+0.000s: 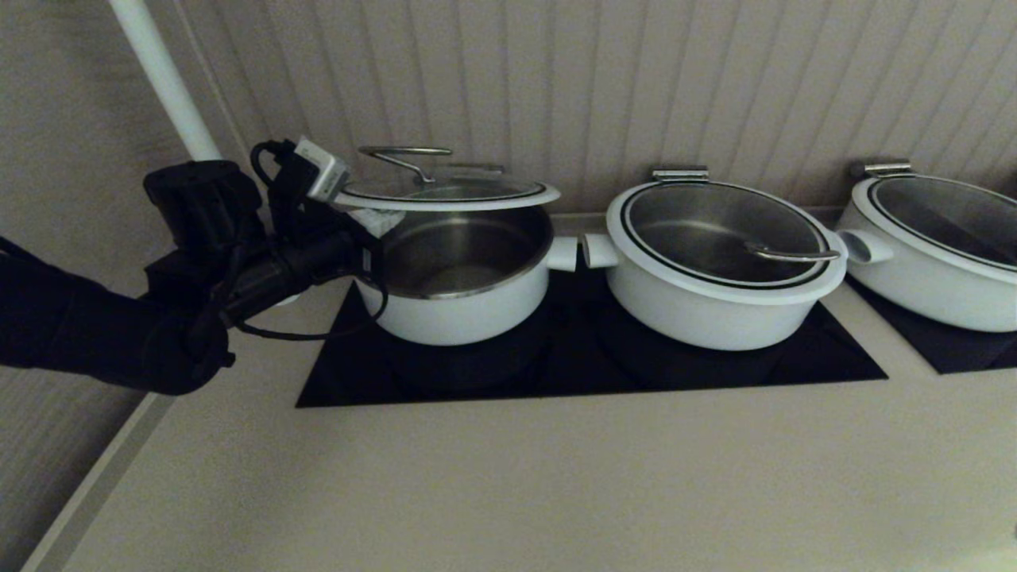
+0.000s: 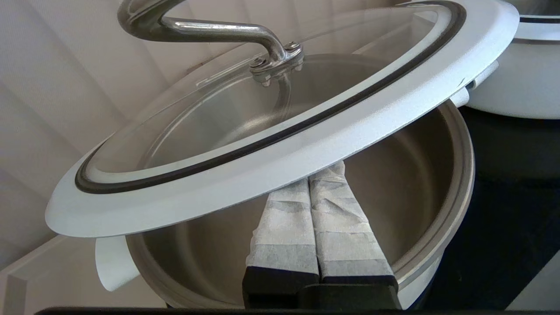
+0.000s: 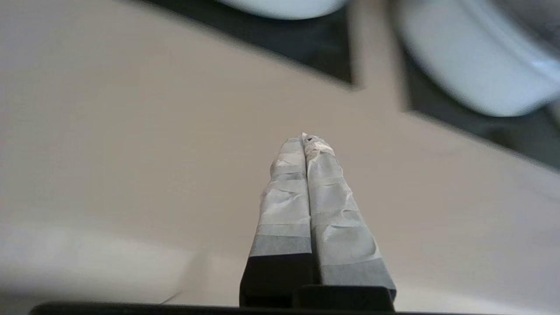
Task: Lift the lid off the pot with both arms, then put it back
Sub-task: Open the pot lid completely
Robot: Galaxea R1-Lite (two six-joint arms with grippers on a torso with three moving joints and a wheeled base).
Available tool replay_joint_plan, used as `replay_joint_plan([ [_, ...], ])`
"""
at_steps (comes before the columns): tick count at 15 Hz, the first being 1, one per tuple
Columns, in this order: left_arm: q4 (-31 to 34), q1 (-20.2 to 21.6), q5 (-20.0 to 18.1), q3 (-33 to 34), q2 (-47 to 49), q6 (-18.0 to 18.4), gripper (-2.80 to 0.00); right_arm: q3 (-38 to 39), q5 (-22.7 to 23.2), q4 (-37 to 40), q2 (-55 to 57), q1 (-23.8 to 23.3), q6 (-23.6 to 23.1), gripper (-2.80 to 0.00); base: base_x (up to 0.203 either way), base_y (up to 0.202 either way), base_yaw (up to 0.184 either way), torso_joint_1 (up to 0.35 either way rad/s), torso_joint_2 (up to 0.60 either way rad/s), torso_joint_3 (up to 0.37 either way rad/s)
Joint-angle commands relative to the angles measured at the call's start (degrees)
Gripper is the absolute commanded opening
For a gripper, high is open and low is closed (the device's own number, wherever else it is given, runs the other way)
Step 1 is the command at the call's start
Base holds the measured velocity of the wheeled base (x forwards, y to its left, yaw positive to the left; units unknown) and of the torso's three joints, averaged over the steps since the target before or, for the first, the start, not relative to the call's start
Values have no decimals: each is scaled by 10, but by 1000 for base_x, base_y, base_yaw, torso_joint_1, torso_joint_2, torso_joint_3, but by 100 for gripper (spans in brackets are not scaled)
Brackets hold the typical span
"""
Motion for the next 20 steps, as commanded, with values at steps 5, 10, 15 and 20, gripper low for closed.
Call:
replay_joint_plan([
  [5, -3, 0, -1, -1, 1, 1, -280, -39, 34, 286, -221, 7, 151, -280, 0, 0, 0, 0, 0, 0],
  [10, -4, 0, -1, -2, 1, 1, -280, -40, 25, 297, -281, 6, 173, -280, 0, 0, 0, 0, 0, 0],
  [15, -4, 0, -1, -2, 0, 1, -280, -40, 25, 297, -281, 5, 173, -280, 0, 0, 0, 0, 0, 0],
  [20, -5, 0, -1, -3, 3, 1, -280, -40, 25, 297, -281, 5, 173, -280, 0, 0, 0, 0, 0, 0],
])
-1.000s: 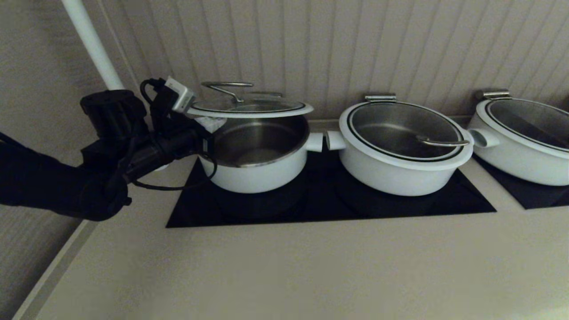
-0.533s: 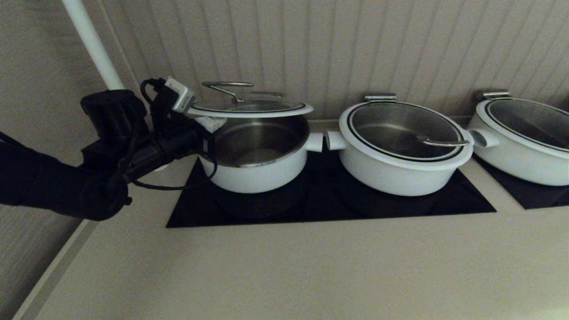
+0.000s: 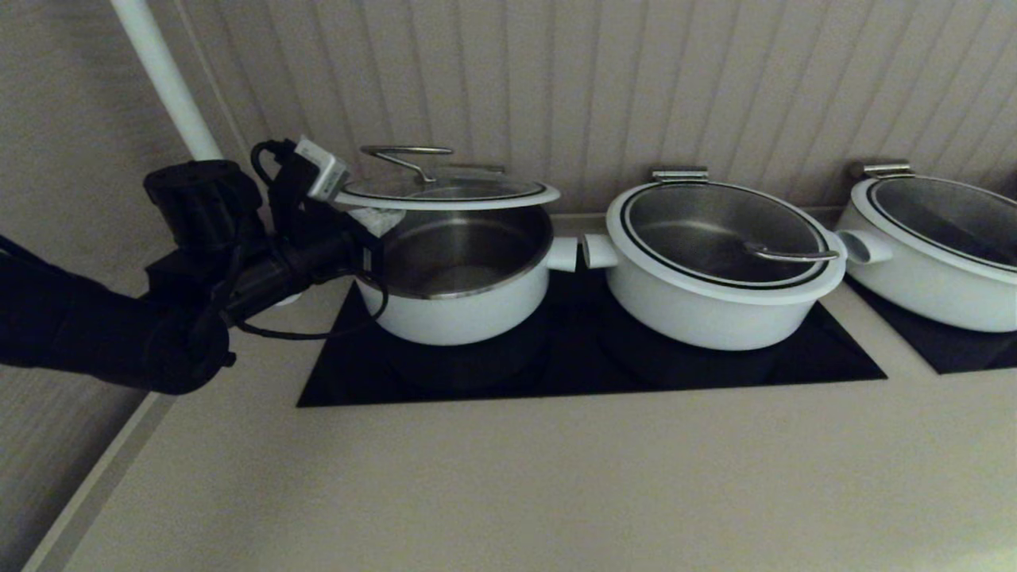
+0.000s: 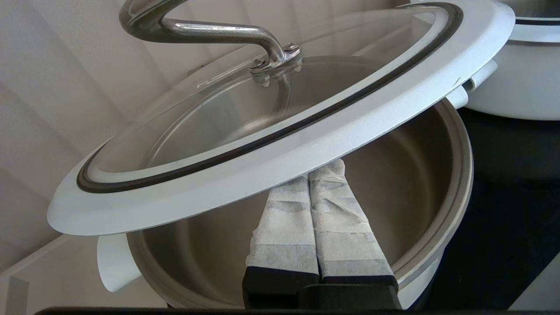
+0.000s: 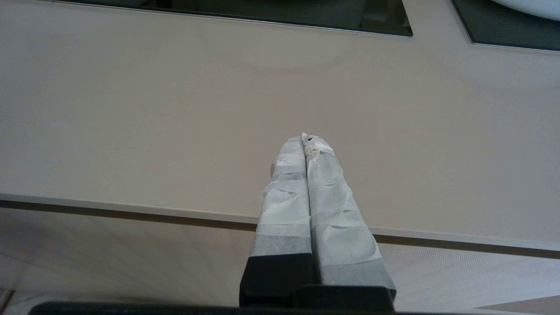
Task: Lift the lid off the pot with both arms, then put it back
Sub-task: Open the pot lid completely
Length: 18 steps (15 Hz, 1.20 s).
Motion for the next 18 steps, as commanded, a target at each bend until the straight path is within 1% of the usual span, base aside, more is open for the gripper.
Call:
replay_joint_plan([
  [1, -3, 0, -1, 0, 0, 1, -280, 0, 0, 1, 2, 0, -1, -280, 0, 0, 0, 0, 0, 0],
  [18, -1, 0, -1, -52, -5, 1, -280, 0, 0, 1, 2, 0, -1, -280, 0, 0, 0, 0, 0, 0],
])
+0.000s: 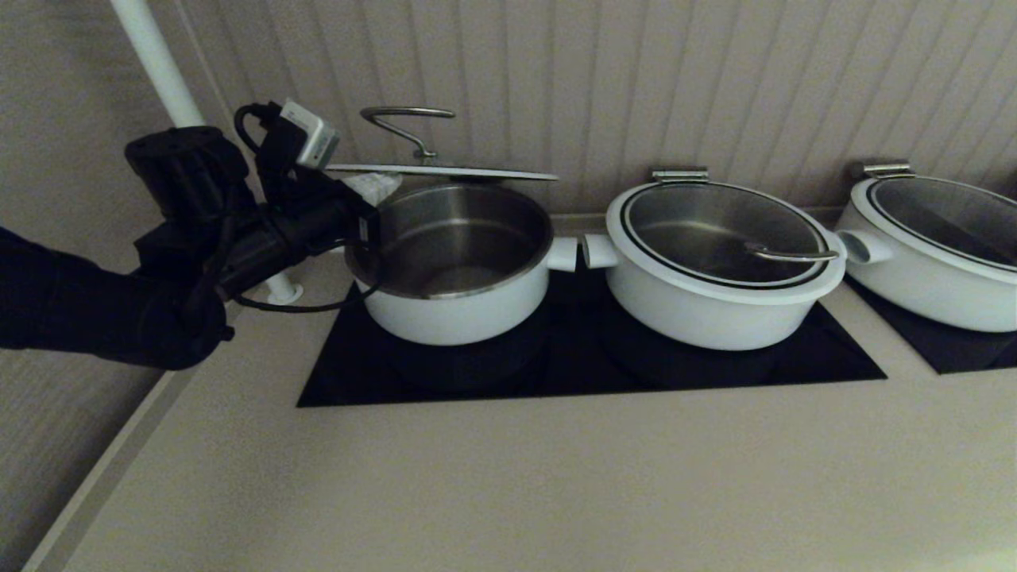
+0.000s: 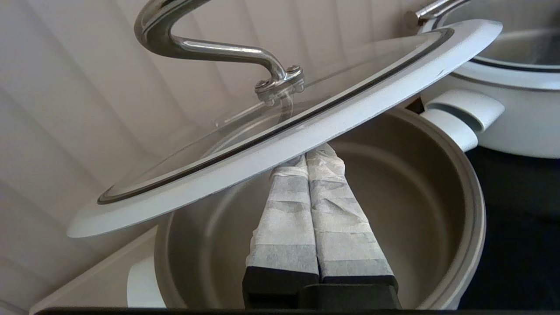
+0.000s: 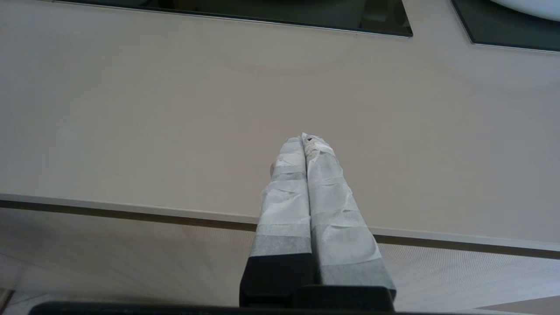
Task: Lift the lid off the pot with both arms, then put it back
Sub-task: Open the pot lid completely
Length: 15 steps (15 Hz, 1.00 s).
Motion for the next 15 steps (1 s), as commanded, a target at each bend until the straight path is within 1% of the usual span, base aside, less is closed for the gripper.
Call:
replay_joint_plan([
  [1, -3, 0, -1, -2, 0, 1, -280, 0, 0, 1, 2, 0, -1, -280, 0, 0, 0, 0, 0, 0],
  [5, -4, 0, -1, -5, 3, 1, -280, 0, 0, 1, 2, 0, -1, -280, 0, 0, 0, 0, 0, 0],
  [10, -1, 0, -1, -36, 12, 1, -280, 0, 0, 1, 2, 0, -1, -280, 0, 0, 0, 0, 0, 0],
  [15, -2, 0, -2, -45, 13, 0, -280, 0, 0, 1, 2, 0, -1, -280, 0, 0, 0, 0, 0, 0],
])
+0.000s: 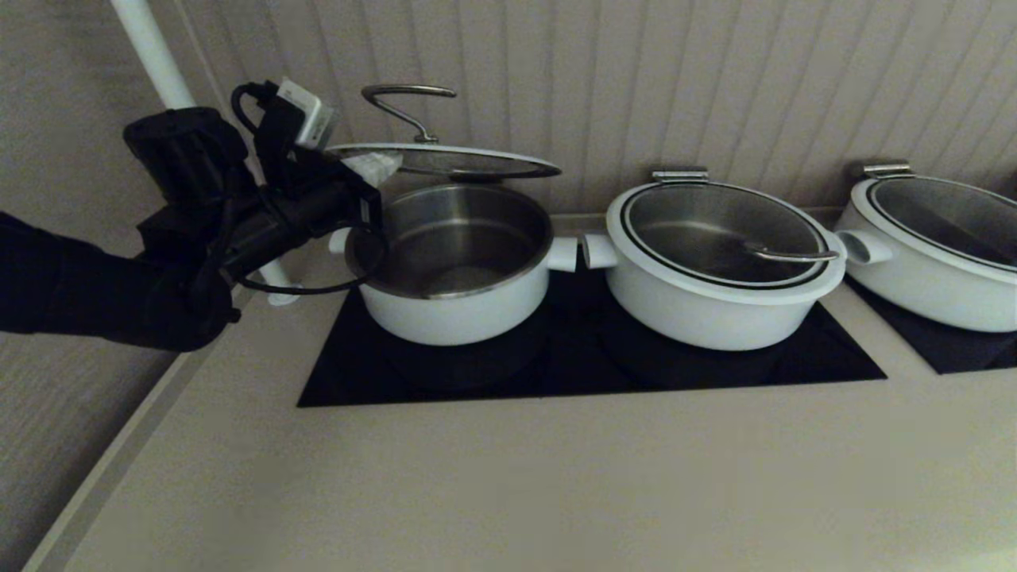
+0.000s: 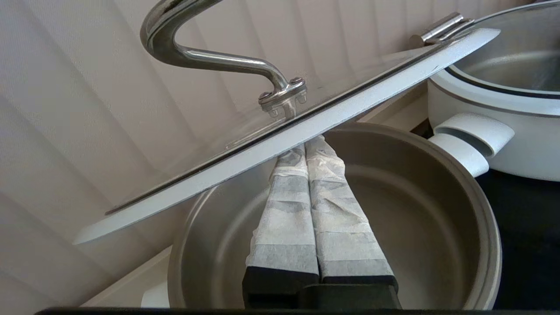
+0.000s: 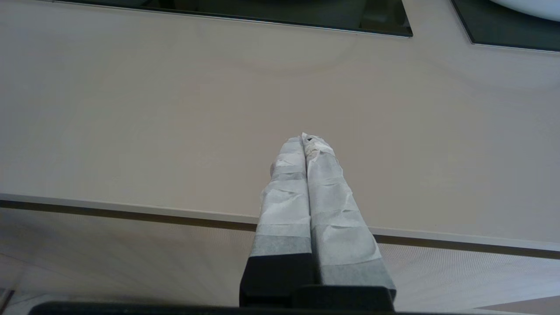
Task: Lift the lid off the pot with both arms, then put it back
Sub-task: Open the pot lid completely
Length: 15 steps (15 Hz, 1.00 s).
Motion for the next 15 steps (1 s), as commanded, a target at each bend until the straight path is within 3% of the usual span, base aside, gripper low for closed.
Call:
replay_joint_plan([
  [1, -4, 0, -1, -7, 3, 1, -280, 0, 0, 1, 1, 0, 0, -280, 0, 0, 0, 0, 0, 0],
  [15, -10, 0, -4, -100, 44, -1, -280, 0, 0, 1, 1, 0, 0, -280, 0, 0, 0, 0, 0, 0],
])
